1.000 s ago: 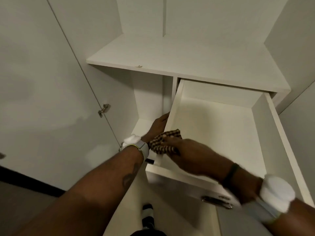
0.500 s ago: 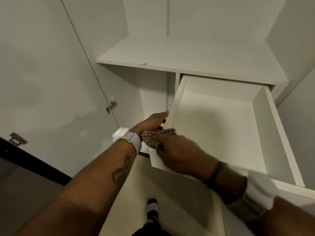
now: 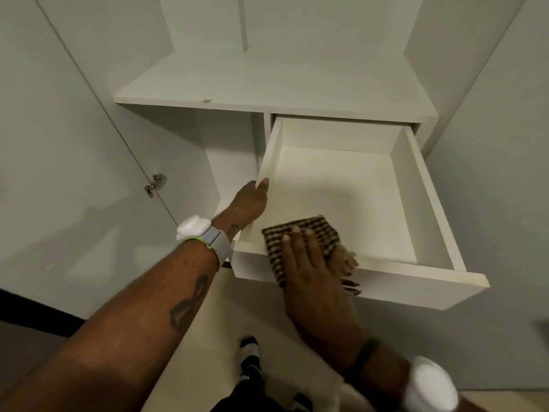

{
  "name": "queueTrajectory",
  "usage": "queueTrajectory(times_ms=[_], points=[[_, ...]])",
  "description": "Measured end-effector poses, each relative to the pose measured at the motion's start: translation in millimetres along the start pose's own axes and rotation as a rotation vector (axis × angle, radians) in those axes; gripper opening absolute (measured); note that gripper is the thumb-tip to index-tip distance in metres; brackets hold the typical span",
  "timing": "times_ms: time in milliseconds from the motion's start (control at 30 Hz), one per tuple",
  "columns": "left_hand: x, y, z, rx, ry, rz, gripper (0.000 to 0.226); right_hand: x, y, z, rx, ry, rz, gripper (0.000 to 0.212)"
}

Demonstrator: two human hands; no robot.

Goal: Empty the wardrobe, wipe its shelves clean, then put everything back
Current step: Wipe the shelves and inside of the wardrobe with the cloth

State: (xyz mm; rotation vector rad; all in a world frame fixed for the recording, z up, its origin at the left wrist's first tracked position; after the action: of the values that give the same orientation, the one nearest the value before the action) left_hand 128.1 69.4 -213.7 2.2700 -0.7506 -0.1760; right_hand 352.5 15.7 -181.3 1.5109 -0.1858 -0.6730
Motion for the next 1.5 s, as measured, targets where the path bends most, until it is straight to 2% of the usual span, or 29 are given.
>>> queueTrajectory(times_ms=[100, 167, 233, 267, 333, 367, 433, 533, 633, 700, 767, 833, 900, 967, 1100, 1167, 1267, 1333, 1433, 1500], points=[[-3.7, 0.9, 2.3, -0.053, -0.026, -0.017, 0.056, -3.5, 3.9, 19.5, -0.022, 0.095, -0.063, 0.065], [-8.7, 1.6, 4.6, -0.149, 0.008, -0.037, 0.056, 3.6, 11.1, -6.4, -0.036, 0.066, -0.075, 0.062], [-8.3, 3.7, -1.4, -0.456, 0.005, -0.128, 0.05, 20.7, 19.9, -55.5, -0.019, -0.04, -0.107, 0.061], [-2.8, -0.9, -15.1, -0.598, -0.045, -0.165, 0.052, 32.8, 26.3, -86.9, 0.004, -0.113, -0.137, 0.061], [14.4, -23.3, -52.6, -0.72, -0.231, -0.187, 0.065, 58.4, 39.8, -146.0, 0.022, -0.263, -0.151, 0.06], [22.8, -43.1, -69.2, -0.728, -0.318, -0.121, 0.069, 68.5, 45.8, -167.0, 0.024, -0.318, -0.149, 0.059], [36.5, -89.3, -96.1, -0.741, -0.45, 0.113, 0.07, 74.3, 54.7, -184.1, 0.035, -0.38, -0.156, 0.059], [54.2, -143.0, -111.8, -0.815, -0.553, 0.402, 0.077, 61.5, 52.4, -164.6, 0.016, -0.417, -0.173, 0.057], [61.5, -167.9, -110.5, -0.856, -0.537, 0.487, 0.069, 53.0, 38.7, -125.5, -0.039, -0.318, -0.147, 0.068], [69.1, -181.6, -102.4, -0.874, -0.553, 0.609, 0.063, 58.3, 34.5, -117.9, -0.069, -0.263, -0.144, 0.072], [76.0, -187.7, -96.6, -0.893, -0.568, 0.661, 0.077, 68.9, 38.2, -140.7, -0.094, -0.335, -0.16, 0.072], [79.8, -188.3, -93.6, -0.936, -0.553, 0.666, 0.099, 82.9, 47.6, -172.8, -0.117, -0.457, -0.19, 0.067], [81.8, -189.8, -93.5, -0.97, -0.541, 0.686, 0.107, 90.2, 58.4, -193.3, -0.116, -0.513, -0.207, 0.059], [81.8, -190.0, -102.2, -0.984, -0.574, 0.687, 0.103, 84.9, 67.2, -204.8, -0.139, -0.524, -0.221, 0.054], [64.8, -195.5, -135.1, -0.965, -0.711, 0.604, 0.072, 67.4, 75.6, -227.7, -0.242, -0.529, -0.265, 0.056], [49.0, -200.6, -151.2, -0.91, -0.725, 0.538, 0.07, 72.5, 77.1, -230.7, -0.195, -0.529, -0.254, 0.052], [32.4, -209.2, -158.6, -0.886, -0.668, 0.486, 0.101, 81.7, 83.1, -221.6, -0.113, -0.525, -0.24, 0.045], [29.4, -220.2, -158.2, -0.915, -0.656, 0.52, 0.115, 74.1, 78.6, -227.4, -0.097, -0.514, -0.194, 0.044], [30.2, -230.0, -155.0, -0.902, -0.65, 0.576, 0.115, 55.1, 64.0, -239.4, -0.103, -0.489, -0.126, 0.032], [28.5, -231.5, -151.1, -0.874, -0.642, 0.567, 0.115, 37.5, 54.8, -245.0, -0.113, -0.45, -0.112, 0.032]])
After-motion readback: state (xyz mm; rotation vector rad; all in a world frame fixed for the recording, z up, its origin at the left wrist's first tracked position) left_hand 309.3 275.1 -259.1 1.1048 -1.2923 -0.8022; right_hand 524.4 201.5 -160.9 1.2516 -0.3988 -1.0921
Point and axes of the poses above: each hand's wrist, its own x-axis away from the middle knuckle, its own y-axis out of the back of the hand, z = x × y, the point moved 9 cm from there along -x, towards the middle knuckle, and after that the axes turned 11 degrees about -z, right-handed, at the moved point
